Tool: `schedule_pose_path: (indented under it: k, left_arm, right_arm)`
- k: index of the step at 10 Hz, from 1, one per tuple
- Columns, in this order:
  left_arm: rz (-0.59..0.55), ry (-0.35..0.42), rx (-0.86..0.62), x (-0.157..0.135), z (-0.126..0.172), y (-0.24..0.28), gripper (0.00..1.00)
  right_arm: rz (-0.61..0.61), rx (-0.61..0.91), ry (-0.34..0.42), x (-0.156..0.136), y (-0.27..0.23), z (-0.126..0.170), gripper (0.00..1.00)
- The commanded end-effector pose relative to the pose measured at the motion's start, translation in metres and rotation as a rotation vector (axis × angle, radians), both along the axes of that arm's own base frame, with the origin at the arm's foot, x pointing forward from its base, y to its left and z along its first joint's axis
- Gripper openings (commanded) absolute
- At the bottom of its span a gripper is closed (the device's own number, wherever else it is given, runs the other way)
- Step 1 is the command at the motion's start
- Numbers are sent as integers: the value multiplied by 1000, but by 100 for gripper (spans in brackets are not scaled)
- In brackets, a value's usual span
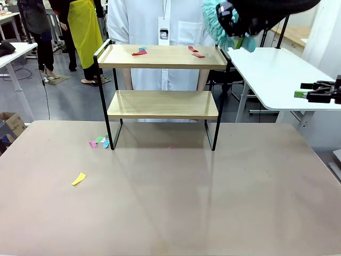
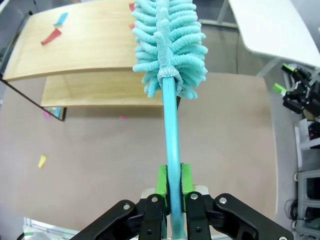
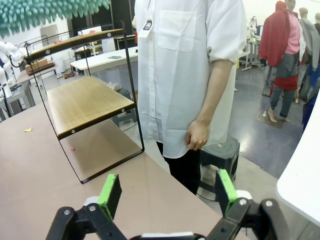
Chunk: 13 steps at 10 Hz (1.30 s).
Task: Clean the shelf.
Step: Clean the specific section of the Shelf indicated by the human with the Duster.
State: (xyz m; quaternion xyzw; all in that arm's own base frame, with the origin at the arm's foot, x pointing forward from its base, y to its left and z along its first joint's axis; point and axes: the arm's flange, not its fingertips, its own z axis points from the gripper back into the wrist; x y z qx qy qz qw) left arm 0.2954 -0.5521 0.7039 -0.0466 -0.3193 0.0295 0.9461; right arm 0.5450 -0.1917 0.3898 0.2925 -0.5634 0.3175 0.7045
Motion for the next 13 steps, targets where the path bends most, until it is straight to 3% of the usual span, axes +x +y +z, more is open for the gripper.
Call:
schedule_pose_path:
  k: [1,4,5,6,7,8,13]
  left_arm:
    - [-23,38,7,3,-15,14,13]
    - [-54,137,-27,15,-35,30,13]
    - [-117,225,9,23,-39,33,13]
    - [-6,112,-6,19,-33,8,13]
    - [-6,112,-6,19,-33,8,13]
    - [-38,158,-7,28,-36,15,13]
    - [93,214,74,48,-17,76,13]
  right_arm:
    - [3,0,-5,0,2,3,100]
    - [3,0,-5,0,2,3,100]
    - [3,0,-5,0,2,3,100]
    - [3,0,-5,0,2,3,100]
    - [3,0,-5,0,2,3,100]
    - [3,0,-5,0,2,3,100]
    - [3,0,-5,0,2,3,100]
